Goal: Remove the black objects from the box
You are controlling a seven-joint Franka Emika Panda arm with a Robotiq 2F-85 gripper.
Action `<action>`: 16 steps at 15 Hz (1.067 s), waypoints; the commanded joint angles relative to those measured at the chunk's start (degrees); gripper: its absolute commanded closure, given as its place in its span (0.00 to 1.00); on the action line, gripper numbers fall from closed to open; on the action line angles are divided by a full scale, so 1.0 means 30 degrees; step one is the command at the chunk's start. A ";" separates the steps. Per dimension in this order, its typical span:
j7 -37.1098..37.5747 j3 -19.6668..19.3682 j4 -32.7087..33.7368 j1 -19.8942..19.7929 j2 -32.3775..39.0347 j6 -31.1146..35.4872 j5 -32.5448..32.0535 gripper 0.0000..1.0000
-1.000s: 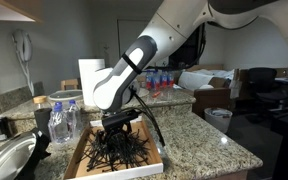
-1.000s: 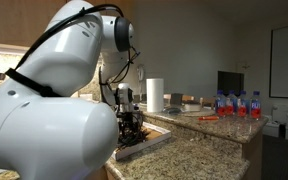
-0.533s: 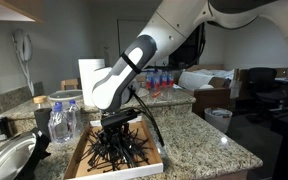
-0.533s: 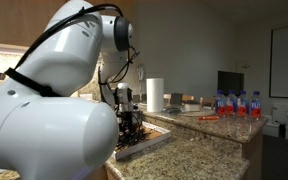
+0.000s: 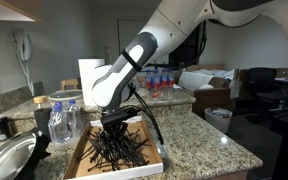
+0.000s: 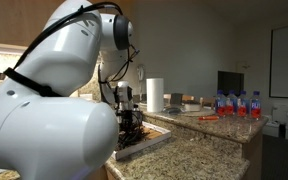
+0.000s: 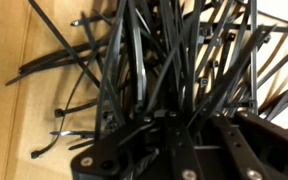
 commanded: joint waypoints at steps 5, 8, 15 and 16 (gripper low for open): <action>0.0084 0.0152 -0.1031 -0.0003 -0.1482 -0.0397 -0.0282 0.93; -0.0101 0.0322 -0.1399 -0.0134 -0.2526 -0.0586 -0.0246 0.93; -0.0872 0.0693 -0.1974 -0.0824 -0.4990 -0.1434 -0.0407 0.92; -0.1081 0.0716 -0.1855 -0.0957 -0.5148 -0.1447 -0.0473 0.93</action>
